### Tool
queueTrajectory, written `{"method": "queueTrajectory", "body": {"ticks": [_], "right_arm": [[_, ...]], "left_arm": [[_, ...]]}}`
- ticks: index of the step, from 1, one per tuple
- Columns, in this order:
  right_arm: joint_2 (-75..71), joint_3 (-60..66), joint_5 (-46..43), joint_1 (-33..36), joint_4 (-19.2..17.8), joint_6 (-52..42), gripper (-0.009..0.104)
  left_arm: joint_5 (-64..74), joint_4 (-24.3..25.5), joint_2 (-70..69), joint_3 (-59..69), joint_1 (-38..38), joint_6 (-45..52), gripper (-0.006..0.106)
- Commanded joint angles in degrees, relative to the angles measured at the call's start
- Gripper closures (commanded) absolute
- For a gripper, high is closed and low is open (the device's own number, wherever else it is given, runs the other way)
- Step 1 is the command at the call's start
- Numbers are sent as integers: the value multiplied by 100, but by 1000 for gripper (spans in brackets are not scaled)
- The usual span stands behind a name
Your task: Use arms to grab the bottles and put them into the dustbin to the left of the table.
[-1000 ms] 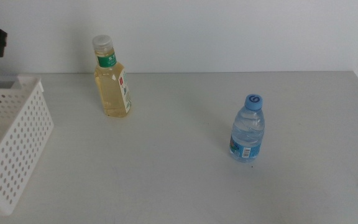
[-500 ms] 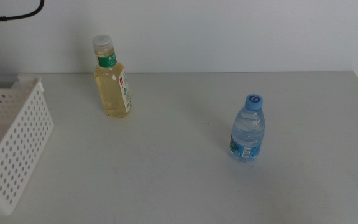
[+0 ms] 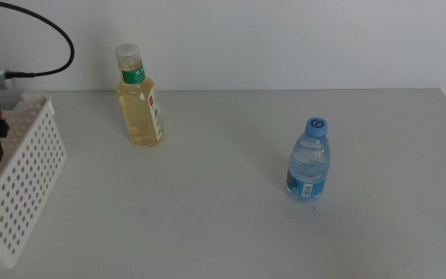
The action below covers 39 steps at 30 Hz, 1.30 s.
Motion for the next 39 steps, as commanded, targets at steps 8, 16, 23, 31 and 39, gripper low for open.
{"method": "queueTrajectory", "body": {"ticks": [8, 16, 23, 31, 39], "right_arm": [[-123, -54, -408, -31, -51, -59, 1], [-123, -54, -408, -31, -51, -59, 1], [-123, -54, -408, -31, -51, -59, 1], [-123, -54, -408, -31, -51, -59, 1], [-123, -54, -408, -31, -51, -59, 1]], "left_arm": [[-212, -53, -54, -222, -35, -20, 90], [-210, -113, -54, -195, -41, -20, 77], [-105, -119, -96, -221, -41, -3, 22], [168, 8, -536, -624, -276, -62, 20], [312, 65, -1265, -948, -1010, -621, 20]]}}
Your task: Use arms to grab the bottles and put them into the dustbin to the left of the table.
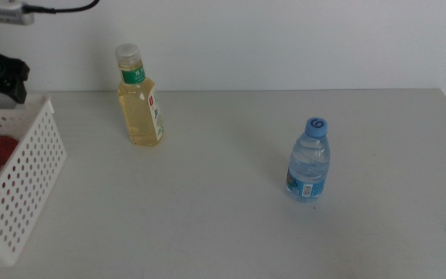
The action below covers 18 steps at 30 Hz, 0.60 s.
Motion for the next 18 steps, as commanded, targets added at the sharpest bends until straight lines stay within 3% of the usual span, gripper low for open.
{"method": "queueTrajectory", "body": {"ticks": [1, 14, 18], "right_arm": [[-123, -54, -408, -31, -51, -59, 1], [-123, -54, -408, -31, -51, -59, 1], [-123, -54, -408, -31, -51, -59, 1]], "left_arm": [[-138, -34, -615, -217, -228, -199, 20], [-298, -55, -1982, 137, -1506, -683, 20], [-1311, 189, -2736, 1138, -2025, -1042, 20]]}}
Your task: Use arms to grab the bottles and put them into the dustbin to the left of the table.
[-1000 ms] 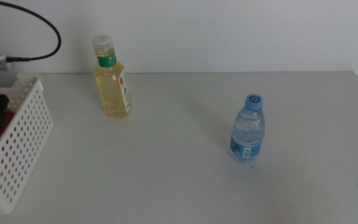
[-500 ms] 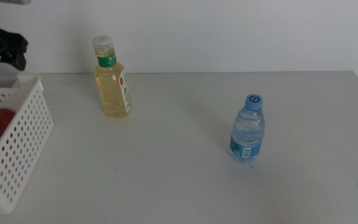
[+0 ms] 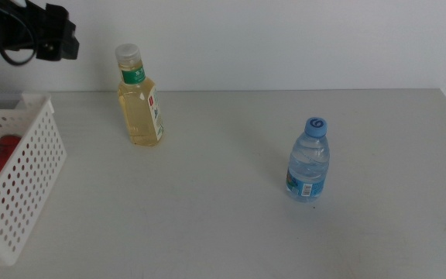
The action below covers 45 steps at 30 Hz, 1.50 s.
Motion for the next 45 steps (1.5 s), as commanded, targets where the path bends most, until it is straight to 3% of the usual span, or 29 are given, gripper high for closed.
{"method": "queueTrajectory", "body": {"ticks": [1, 10, 19, 41, 45], "right_arm": [[-123, -54, -408, -31, -51, -59, 1], [-123, -54, -408, -31, -51, -59, 1], [-123, -54, -408, -31, -51, -59, 1], [-123, -54, -408, -31, -51, -59, 1], [-123, -54, -408, -31, -51, -59, 1]], "left_arm": [[-1059, 188, -699, 510, -269, -284, 20], [-4141, 297, -2471, 3792, -506, -316, 20], [-5810, 292, -3052, 5710, -506, -438, 20], [-6959, 152, -2549, 6076, -501, -614, 20], [-7636, 296, -2066, 6076, -501, -613, 14]]}}
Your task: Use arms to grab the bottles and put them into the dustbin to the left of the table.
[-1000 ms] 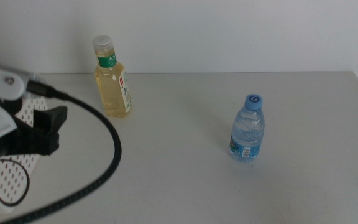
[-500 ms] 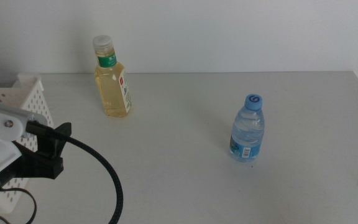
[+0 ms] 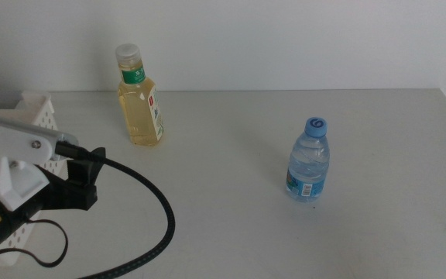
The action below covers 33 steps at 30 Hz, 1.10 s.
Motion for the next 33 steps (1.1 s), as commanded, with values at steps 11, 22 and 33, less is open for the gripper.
{"method": "queueTrajectory", "body": {"ticks": [11, 22, 33], "right_arm": [[-123, -54, -408, -31, -51, -59, 1], [-123, -54, -408, -31, -51, -59, 1], [-123, -54, -408, -31, -51, -59, 1]], "left_arm": [[-2507, -139, 2063, -706, -32, -87, 7], [-2506, -64, 3607, -1986, 40, -85, 7], [-2595, 1464, 4260, -2613, 769, -1044, 7]]}}
